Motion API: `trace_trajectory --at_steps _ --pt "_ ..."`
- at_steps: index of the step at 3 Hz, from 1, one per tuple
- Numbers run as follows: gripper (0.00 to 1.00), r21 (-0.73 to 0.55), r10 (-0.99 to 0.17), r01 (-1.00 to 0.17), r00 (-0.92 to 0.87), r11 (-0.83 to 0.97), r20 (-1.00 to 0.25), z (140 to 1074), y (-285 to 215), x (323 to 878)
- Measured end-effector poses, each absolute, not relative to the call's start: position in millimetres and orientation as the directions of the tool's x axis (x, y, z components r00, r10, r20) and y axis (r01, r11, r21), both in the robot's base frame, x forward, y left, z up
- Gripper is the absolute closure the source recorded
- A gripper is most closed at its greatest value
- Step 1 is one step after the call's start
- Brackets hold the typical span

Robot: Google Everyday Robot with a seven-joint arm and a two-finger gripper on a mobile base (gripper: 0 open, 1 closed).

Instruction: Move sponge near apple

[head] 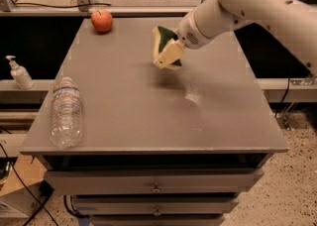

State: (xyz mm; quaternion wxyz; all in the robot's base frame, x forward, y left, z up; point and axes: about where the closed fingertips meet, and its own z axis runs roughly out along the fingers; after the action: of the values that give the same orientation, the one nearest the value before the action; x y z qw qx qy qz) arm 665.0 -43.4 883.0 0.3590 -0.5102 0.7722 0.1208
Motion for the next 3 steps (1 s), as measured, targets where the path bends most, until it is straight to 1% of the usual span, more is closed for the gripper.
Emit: trace_trajectory --at_steps 1,2,3 --pt "1.00 -0.204 -0.626 -0.835 -0.199 0.511 -0.754 884 -18 718" --pt "1.00 -0.188 -0.545 -0.801 -0.194 0.568 -0.816 884 3 764" --pt "1.00 -0.163 -0.494 -0.788 -0.197 0.594 -0.847 881 27 798"
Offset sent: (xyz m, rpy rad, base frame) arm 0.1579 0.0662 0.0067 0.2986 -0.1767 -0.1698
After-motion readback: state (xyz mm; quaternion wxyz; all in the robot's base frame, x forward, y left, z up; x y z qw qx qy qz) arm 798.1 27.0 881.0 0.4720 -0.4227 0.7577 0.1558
